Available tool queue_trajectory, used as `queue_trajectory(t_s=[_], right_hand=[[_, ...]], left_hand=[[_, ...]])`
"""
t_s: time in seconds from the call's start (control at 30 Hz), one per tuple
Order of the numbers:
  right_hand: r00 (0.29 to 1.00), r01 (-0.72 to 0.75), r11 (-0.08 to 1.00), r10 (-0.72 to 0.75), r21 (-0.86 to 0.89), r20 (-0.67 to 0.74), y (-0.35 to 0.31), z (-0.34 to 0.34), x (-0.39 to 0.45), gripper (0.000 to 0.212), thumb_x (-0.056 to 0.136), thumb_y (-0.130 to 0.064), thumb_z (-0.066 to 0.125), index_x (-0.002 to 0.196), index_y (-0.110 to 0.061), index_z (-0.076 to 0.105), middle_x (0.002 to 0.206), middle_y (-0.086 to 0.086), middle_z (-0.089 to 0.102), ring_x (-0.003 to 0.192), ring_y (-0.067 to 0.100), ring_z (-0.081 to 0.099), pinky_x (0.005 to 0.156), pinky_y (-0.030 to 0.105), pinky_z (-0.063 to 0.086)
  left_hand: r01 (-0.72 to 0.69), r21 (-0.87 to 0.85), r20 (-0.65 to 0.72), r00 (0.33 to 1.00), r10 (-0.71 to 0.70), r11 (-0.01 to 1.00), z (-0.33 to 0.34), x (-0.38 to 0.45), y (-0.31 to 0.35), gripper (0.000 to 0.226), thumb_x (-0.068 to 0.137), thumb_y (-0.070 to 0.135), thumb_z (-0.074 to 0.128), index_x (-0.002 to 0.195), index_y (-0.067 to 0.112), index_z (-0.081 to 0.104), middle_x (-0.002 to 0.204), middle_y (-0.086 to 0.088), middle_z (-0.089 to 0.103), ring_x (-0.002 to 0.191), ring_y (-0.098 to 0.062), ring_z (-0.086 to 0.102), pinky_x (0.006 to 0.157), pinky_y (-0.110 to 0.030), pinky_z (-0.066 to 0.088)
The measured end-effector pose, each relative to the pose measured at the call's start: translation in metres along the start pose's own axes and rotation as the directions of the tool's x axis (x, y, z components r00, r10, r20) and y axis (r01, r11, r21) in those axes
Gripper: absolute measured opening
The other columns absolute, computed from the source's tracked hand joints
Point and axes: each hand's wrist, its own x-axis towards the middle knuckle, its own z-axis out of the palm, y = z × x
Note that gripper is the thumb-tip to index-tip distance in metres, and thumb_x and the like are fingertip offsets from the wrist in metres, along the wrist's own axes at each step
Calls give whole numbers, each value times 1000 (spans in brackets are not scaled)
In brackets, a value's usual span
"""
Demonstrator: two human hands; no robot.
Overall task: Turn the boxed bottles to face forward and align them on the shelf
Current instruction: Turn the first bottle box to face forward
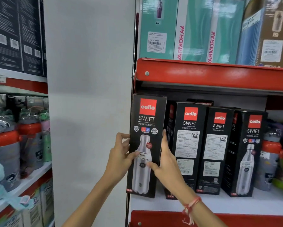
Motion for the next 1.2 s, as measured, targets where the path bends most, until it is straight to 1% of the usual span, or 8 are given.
queue_trajectory(t_s=[0.2, 0.5, 0.6, 0.7, 0.8, 0.9, 0.97, 1.2], right_hand=[[996, -23, 995, 15, -97, -88, 7, 1, 13, 127, 76, -3, 76, 143, -48, -22, 153, 0, 36, 121, 18, 54, 94, 27, 43], [997, -42, 931, 13, -363, -82, 9, 1, 11, 104, 90, -12, 64, 148, -21, -23, 157, 7, 24, 90, 21, 65, 74, 27, 51], [975, -19, 858, -98, -513, -201, -1, -3, 4, 73, 95, -25, 57, 152, -11, 13, 151, 12, 39, 88, 21, 67, 73, 28, 56], [809, -65, 853, -259, -517, -528, 1, -11, -2, 58, 86, -28, 68, 137, -9, 49, 124, 14, 58, 103, 26, 57, 86, 35, 48], [782, -328, 837, -20, -438, -623, 10, -23, 1, 91, 75, -50, 70, 147, -9, 33, 140, 23, 38, 119, 37, 39, 93, 49, 40], [814, -463, 808, 225, -365, -536, 16, -27, 2, 116, 69, -60, 71, 154, -15, 6, 147, 26, 27, 126, 39, 31, 94, 53, 41], [834, -431, 854, 256, -289, -488, 21, -29, 0, 122, 70, -57, 74, 152, -22, -9, 144, 27, 27, 122, 38, 32, 88, 51, 47], [906, -97, 995, 83, -13, -414, 34, -63, -22, 125, 67, -47, 81, 145, -50, -17, 139, 14, 32, 122, 27, 38, 88, 42, 44]], left_hand=[[-16, 122, -110, 993, 29, 992, 20, 2, -7, 45, 85, 1, 63, 107, 29, 36, 89, 51, 58, 88, 18, 62, 71, -14, 54], [35, 109, -165, 986, -17, 993, 39, 3, -13, 47, 85, 2, 64, 108, 32, 37, 110, 24, 56, 83, 18, 58, 70, -11, 51], [46, 97, -177, 984, -28, 994, 40, 4, -14, 47, 85, 2, 64, 109, 32, 37, 116, 14, 56, 99, 3, 61, 78, -18, 54], [47, 98, -179, 983, -29, 994, 42, 2, -16, 47, 86, 2, 62, 110, 34, 37, 117, 15, 56, 100, 2, 59, 77, -15, 52], [46, 105, -197, 980, -24, 993, 43, 1, -15, 48, 87, 2, 62, 114, 34, 38, 117, 16, 55, 96, 11, 56, 70, -4, 48], [51, 130, -227, 974, -20, 990, 45, -2, -8, 51, 87, 4, 63, 122, 30, 37, 121, 16, 52, 108, -4, 56, 85, -20, 52], [48, 144, -261, 965, -9, 988, 48, -5, -1, 55, 87, 7, 64, 128, 29, 34, 122, 21, 49, 108, -3, 54, 91, -32, 52], [-93, 170, -258, 956, 136, 981, 66, -18, 29, 70, 76, 26, 78, 133, 29, 37, 129, 18, 44, 118, 1, 45, 96, -17, 38]])
